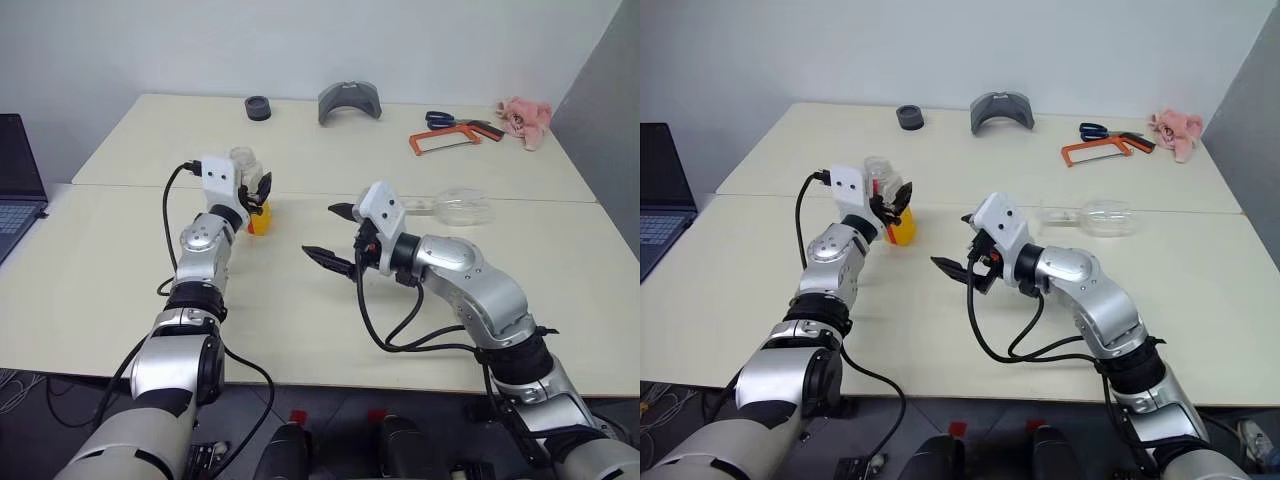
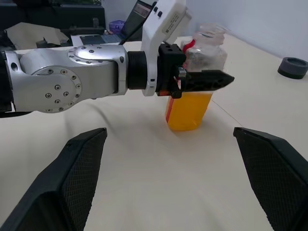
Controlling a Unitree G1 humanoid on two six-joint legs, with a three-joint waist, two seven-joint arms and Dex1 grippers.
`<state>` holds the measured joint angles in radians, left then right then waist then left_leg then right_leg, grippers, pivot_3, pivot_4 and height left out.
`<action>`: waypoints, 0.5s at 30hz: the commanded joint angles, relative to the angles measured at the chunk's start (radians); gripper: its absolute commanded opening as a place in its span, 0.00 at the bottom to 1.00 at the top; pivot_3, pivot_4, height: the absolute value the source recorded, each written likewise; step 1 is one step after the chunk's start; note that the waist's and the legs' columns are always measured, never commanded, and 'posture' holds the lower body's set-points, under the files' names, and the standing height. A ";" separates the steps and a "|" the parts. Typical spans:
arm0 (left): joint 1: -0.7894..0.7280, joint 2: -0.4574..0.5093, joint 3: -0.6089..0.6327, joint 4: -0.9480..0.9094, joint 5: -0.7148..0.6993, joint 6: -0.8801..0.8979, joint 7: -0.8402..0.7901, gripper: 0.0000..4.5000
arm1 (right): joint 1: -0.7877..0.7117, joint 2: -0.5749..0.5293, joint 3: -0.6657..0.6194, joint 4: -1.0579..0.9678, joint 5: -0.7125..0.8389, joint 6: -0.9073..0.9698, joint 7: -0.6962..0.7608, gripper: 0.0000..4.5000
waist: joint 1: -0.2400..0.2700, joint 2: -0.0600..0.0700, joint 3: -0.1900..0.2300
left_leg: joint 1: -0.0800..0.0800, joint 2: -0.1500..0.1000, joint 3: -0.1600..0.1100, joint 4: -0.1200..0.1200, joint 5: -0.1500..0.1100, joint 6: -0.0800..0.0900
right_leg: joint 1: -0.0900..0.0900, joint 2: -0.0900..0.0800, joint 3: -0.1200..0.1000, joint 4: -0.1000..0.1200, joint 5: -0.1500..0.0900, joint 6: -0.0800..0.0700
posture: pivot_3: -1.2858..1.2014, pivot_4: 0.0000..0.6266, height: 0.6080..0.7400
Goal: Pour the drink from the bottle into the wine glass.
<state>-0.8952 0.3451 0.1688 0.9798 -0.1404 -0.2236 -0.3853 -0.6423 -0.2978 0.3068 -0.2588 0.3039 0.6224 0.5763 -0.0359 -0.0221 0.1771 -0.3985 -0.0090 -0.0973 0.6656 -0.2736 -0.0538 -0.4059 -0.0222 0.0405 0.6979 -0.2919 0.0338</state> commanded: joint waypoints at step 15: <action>0.175 0.011 -0.010 -0.203 0.017 0.044 0.029 0.99 | 0.113 -0.008 0.007 -0.128 -0.028 0.036 -0.002 1.00 | 0.000 0.000 0.000 | 0.000 0.000 -0.001 0.000 0.000 0.000 | 0.000 0.000 0.000 0.000 0.000 0.000 | 0.52 0.24 1.00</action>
<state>-0.7253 0.3451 0.1614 0.8340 -0.1306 -0.1787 -0.3610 -0.5330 -0.3029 0.3099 -0.3416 0.2848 0.6649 0.5800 -0.0355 -0.0221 0.1771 -0.3986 -0.0087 -0.0979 0.6652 -0.2738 -0.0535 -0.4062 -0.0222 0.0403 0.6979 -0.2919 0.0337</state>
